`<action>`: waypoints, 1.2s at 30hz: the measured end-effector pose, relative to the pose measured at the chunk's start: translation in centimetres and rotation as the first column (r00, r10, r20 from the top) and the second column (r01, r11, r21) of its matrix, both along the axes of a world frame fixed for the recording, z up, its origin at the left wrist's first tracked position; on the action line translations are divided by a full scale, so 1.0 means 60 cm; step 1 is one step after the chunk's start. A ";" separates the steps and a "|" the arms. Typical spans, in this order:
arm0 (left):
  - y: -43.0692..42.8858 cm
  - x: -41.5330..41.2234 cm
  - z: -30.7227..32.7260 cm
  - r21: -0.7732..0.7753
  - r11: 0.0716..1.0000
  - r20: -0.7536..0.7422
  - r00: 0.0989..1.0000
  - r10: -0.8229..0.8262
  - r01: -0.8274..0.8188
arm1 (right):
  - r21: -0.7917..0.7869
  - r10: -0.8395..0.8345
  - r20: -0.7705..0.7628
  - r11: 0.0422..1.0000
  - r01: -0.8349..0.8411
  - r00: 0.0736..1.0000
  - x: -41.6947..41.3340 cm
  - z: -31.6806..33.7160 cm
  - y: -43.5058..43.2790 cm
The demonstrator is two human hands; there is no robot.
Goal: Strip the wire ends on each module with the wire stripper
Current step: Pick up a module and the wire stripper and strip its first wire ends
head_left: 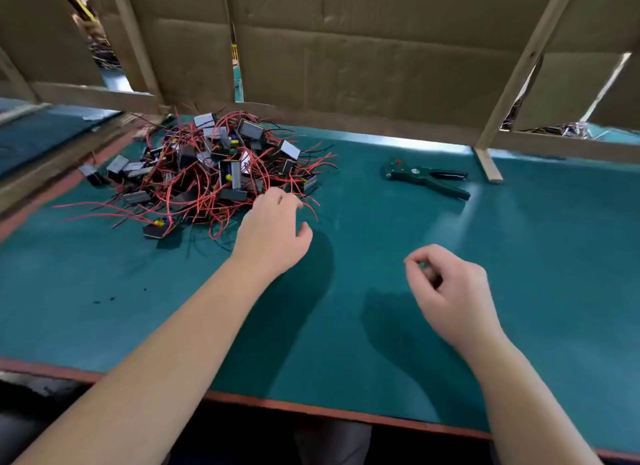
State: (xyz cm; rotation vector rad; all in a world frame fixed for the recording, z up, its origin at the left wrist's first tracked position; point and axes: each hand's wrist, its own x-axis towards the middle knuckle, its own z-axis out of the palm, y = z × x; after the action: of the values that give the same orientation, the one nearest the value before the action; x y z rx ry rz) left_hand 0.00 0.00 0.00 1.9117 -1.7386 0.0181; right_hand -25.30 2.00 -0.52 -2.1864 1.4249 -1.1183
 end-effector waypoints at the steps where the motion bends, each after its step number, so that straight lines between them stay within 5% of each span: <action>1: -0.010 -0.002 -0.003 0.047 0.998 0.050 0.998 0.048 -0.051 | -0.002 0.005 0.011 1.000 -0.005 1.000 0.006 -0.004 -0.003; 5: -0.028 -0.008 -0.033 0.116 0.974 0.164 0.971 0.174 -0.194 | 0.066 0.005 0.060 0.998 -0.009 0.998 0.014 -0.030 -0.003; 13: -0.007 0.003 -0.053 -0.112 0.963 0.098 0.962 0.255 -0.244 | 0.053 -0.019 0.162 0.999 0.011 0.987 0.004 -0.043 -0.010; 21: 0.006 -0.024 -0.025 -0.579 0.813 0.071 0.997 -0.022 0.059 | 0.054 -0.040 0.208 0.998 0.030 0.977 -0.003 -0.044 -0.010; 29: 0.000 -0.057 0.002 -0.613 0.742 -0.082 0.913 -0.399 0.269 | 0.053 -0.054 0.229 0.998 0.043 0.972 -0.002 -0.042 -0.010; 33: 0.013 -0.076 -0.021 -0.544 0.788 -0.132 0.898 -0.419 0.288 | 0.037 -0.061 0.229 0.998 0.054 0.972 -0.001 -0.043 -0.007; 36: 0.014 -0.069 -0.035 -0.510 0.791 0.002 0.920 -0.392 0.338 | 0.038 -0.070 0.229 0.997 0.063 0.971 0.000 -0.044 -0.007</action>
State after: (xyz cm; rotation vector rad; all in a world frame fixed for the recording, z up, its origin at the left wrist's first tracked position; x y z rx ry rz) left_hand -4.16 0.86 -2.08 1.1615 -1.7874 0.2050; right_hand -25.31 1.58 -3.15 -1.9271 1.4116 -1.3158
